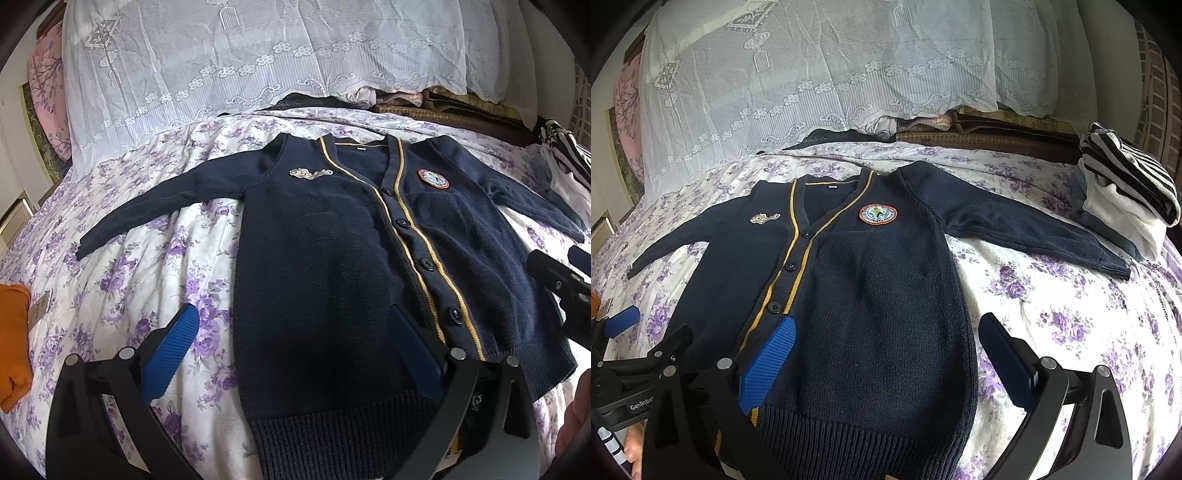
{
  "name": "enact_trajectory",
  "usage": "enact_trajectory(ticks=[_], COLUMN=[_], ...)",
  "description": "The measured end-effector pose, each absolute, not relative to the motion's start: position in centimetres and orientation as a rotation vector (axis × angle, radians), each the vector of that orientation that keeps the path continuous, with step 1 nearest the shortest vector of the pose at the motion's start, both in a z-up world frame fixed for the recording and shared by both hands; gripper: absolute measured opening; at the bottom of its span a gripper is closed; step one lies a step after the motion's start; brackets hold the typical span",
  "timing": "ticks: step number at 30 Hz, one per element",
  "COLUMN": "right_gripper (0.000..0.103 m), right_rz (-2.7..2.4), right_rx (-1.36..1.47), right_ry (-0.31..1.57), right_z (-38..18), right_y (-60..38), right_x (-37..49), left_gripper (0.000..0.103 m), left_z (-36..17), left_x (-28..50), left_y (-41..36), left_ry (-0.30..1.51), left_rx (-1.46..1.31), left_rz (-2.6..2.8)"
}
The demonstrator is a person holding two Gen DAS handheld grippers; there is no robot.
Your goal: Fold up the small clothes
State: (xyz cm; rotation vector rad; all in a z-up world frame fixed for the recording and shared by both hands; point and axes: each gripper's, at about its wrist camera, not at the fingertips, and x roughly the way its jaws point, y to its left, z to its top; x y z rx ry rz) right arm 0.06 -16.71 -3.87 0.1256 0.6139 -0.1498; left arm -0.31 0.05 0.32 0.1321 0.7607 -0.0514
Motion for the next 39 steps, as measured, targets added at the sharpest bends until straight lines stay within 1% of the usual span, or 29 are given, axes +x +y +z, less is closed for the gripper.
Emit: enact_trajectory(ticks=[39], right_gripper=[0.1], right_rz=[-0.149], right_rx=[0.131], right_ry=[0.608], right_z=[-3.81], right_y=[-16.9], right_x=[-0.1], left_gripper=[0.099], left_z=[0.4], left_x=[-0.28], left_y=[0.06], left_ry=[0.757], left_rx=[0.129], left_rz=[-0.052])
